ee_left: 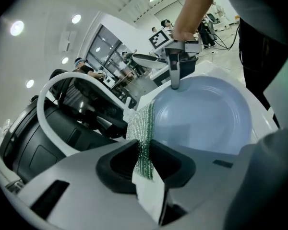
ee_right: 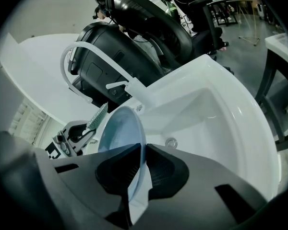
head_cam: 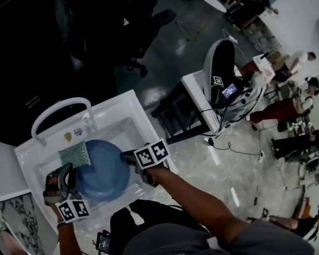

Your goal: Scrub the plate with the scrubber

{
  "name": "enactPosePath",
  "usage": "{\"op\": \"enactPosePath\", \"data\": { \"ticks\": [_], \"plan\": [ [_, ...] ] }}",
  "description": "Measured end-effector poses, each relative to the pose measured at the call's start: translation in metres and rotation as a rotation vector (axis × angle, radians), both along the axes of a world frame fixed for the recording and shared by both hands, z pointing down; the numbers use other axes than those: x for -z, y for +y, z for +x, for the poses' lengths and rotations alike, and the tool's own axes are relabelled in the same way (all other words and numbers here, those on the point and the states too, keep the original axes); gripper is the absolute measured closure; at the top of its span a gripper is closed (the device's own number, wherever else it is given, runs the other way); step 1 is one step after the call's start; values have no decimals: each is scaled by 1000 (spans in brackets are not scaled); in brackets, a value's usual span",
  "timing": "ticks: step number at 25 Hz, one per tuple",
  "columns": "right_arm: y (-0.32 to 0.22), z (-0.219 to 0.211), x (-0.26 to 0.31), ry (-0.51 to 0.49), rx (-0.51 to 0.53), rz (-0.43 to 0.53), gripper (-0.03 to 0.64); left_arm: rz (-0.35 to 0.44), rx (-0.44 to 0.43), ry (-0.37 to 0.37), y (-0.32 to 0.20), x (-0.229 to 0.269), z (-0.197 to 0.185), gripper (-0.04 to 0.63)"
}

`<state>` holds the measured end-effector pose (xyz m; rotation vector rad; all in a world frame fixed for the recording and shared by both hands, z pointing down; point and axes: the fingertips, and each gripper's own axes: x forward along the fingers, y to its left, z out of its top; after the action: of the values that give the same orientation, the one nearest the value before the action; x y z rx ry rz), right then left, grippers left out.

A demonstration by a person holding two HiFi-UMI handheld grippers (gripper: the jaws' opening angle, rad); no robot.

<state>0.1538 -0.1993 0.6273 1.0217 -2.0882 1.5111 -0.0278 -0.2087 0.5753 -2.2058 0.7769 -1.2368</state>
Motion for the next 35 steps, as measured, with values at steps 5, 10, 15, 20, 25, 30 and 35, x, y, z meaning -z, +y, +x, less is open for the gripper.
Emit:
{"op": "enactPosePath", "data": {
  "ticks": [5,10,15,20,25,30,35],
  "plan": [
    [9,11,13,-24,-16,-7,561,3,-139,-29,24,1,62,511],
    [11,12,21,-75,-49,-10,563,-20,-307,-108,50,-8,102,511],
    [9,13,25,-106,-71,-2,561,-83,-373,-147,78,-14,109,509],
    [11,29,28,-90,-80,5,558,-128,-428,-172,110,-18,112,509],
    [6,42,25,-57,-90,17,558,-132,-413,-209,120,-30,88,509],
    [10,30,21,-48,-49,11,558,-125,-283,-229,97,-30,47,509],
    [23,0,18,-80,2,-10,558,-80,-218,-209,65,-18,38,509]
  ]
}}
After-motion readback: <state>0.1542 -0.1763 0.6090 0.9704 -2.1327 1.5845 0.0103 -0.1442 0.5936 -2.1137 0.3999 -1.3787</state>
